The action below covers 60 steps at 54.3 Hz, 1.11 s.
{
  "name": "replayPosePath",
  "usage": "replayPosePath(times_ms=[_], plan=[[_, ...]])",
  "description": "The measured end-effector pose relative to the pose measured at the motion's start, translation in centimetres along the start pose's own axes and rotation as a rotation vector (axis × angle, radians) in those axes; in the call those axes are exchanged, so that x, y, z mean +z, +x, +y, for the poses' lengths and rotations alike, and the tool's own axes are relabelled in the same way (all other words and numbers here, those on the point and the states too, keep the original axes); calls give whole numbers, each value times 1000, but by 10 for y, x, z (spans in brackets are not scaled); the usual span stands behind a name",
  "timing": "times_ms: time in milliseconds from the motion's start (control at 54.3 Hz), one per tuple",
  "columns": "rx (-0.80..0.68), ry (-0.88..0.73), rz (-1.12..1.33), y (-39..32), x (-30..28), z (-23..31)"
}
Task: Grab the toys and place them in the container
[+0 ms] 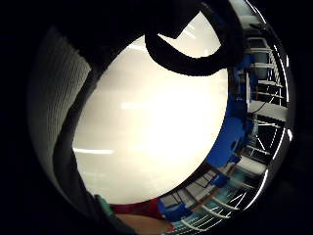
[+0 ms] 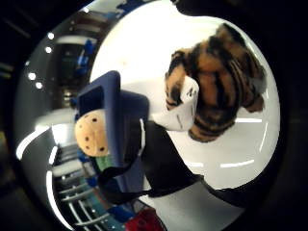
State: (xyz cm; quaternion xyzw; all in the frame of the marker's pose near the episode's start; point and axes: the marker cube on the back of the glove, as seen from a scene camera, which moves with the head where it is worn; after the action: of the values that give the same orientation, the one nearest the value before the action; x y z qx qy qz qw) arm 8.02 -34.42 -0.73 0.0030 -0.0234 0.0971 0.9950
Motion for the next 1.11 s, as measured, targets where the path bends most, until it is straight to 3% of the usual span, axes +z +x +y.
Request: replayPosePath(times_ms=[700,1105], plan=[[-5,-67,94,-8,42,-38],[33,-111,182,-18,41,-32]])
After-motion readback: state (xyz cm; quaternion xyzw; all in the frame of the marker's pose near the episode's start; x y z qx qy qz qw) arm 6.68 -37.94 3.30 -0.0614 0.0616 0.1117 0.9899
